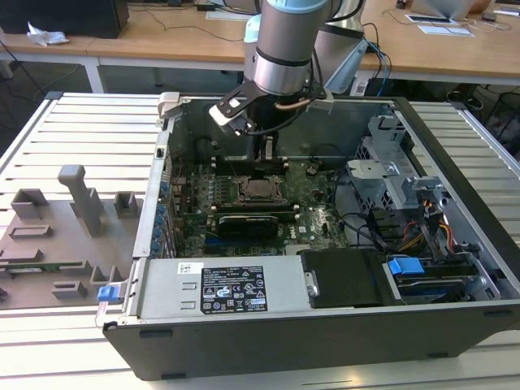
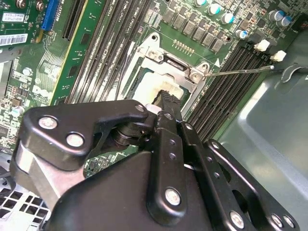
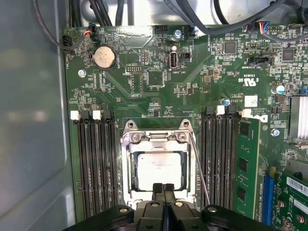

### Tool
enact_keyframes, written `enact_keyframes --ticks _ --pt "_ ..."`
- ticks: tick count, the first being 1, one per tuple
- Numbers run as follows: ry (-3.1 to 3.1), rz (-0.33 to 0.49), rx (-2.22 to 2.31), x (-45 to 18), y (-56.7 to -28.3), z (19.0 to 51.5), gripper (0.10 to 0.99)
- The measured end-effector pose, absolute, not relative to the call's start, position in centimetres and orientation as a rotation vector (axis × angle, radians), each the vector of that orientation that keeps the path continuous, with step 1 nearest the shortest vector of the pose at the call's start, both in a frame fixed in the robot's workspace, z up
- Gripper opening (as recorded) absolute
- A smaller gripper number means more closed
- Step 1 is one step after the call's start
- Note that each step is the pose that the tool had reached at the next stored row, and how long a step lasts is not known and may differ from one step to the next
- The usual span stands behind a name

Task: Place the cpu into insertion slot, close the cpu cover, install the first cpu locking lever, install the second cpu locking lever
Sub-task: 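Close the cpu cover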

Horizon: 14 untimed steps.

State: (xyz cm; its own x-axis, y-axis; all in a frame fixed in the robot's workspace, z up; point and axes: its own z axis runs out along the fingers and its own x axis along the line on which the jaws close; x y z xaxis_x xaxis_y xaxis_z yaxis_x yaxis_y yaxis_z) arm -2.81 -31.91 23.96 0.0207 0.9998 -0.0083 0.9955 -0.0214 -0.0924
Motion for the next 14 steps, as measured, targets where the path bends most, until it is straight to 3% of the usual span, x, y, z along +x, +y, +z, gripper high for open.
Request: enact_keyframes --ticks 14 --pt "-2.154 0.109 -2.2 -2.8 -31.9 25.5 0.106"
